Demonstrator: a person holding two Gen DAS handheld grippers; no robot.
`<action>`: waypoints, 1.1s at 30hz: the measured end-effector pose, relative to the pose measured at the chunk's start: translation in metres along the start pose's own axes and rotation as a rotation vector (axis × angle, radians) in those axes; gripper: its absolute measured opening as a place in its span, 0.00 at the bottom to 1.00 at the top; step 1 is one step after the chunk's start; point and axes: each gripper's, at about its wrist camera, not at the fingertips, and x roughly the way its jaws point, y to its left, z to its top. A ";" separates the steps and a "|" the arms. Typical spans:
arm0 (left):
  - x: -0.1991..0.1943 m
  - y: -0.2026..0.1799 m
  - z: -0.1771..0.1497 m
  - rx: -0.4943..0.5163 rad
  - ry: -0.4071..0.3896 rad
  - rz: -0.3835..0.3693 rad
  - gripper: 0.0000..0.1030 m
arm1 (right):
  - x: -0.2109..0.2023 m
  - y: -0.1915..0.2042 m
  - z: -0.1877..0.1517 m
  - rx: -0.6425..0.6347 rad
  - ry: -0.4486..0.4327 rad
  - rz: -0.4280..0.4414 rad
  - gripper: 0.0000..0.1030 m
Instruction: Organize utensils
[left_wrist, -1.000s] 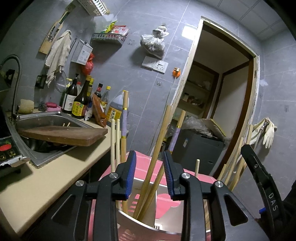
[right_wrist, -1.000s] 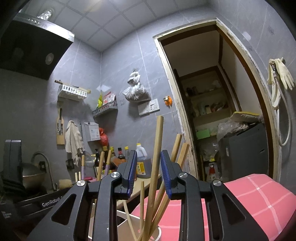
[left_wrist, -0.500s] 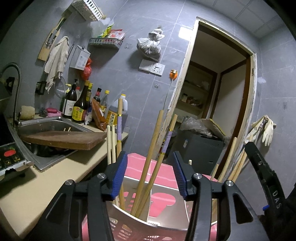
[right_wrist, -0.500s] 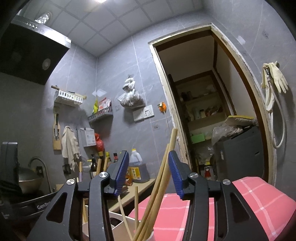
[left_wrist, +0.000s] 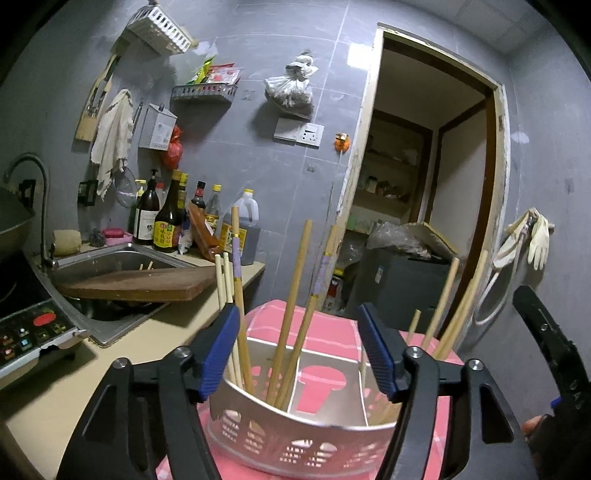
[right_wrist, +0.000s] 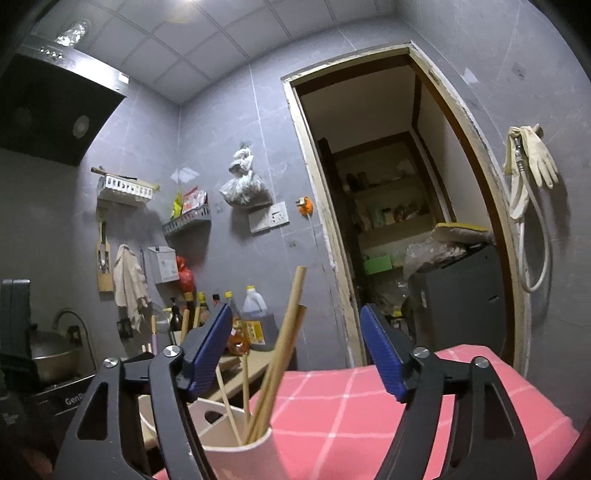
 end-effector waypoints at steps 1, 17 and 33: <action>-0.001 -0.001 -0.001 0.006 0.003 0.000 0.64 | -0.004 -0.001 0.002 -0.002 0.008 -0.005 0.74; -0.048 -0.031 -0.025 0.108 0.052 -0.025 0.91 | -0.079 -0.027 0.013 -0.034 0.218 -0.090 1.00; -0.103 -0.032 -0.065 0.145 0.101 0.001 0.93 | -0.149 -0.031 0.008 -0.031 0.321 -0.173 1.00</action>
